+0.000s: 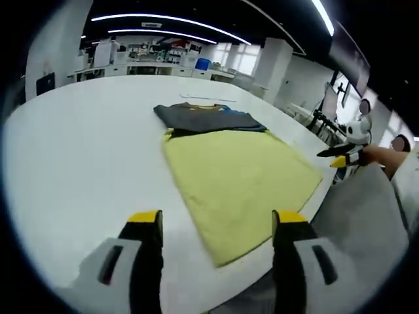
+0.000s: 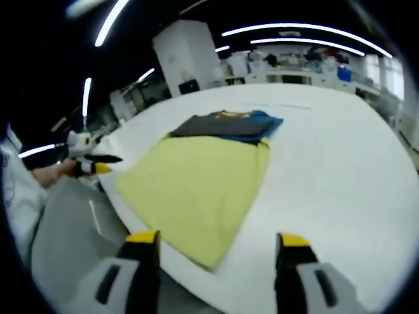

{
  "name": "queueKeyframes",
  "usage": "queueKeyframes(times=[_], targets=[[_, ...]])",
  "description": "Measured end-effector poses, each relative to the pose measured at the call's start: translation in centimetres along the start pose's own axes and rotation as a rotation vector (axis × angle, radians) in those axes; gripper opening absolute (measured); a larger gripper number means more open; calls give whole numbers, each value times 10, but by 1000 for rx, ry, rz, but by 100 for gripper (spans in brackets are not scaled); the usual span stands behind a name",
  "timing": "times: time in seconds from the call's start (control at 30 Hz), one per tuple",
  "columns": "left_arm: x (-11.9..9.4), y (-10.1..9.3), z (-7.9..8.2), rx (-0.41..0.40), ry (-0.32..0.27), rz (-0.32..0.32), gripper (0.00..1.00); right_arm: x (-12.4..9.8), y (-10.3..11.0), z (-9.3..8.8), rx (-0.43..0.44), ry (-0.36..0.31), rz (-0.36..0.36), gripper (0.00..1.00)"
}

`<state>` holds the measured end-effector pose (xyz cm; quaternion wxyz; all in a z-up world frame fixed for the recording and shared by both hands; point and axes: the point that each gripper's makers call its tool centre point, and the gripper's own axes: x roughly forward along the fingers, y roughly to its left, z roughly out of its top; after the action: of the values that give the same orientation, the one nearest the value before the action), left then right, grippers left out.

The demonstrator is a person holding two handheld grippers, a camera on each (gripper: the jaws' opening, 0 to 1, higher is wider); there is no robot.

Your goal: Fold the garment on the visible template until the final outline fits inside the template.

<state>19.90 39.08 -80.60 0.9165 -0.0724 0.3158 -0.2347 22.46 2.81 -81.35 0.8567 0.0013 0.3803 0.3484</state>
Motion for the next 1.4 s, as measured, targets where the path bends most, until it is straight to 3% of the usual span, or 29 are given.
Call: queueKeyframes(times=[0.33, 0.57, 1.0, 1.4], targets=[[-2, 0, -25, -67, 75, -18, 37, 4, 0, -18, 39, 40, 6, 55], [-2, 4, -37, -90, 114, -10, 32, 5, 2, -24, 75, 48, 12, 47], [-6, 4, -43, -109, 143, -14, 20, 6, 6, -27, 120, 57, 24, 40], [-2, 1, -47, -129, 170, -26, 9, 6, 9, -37, 166, 96, 61, 16]])
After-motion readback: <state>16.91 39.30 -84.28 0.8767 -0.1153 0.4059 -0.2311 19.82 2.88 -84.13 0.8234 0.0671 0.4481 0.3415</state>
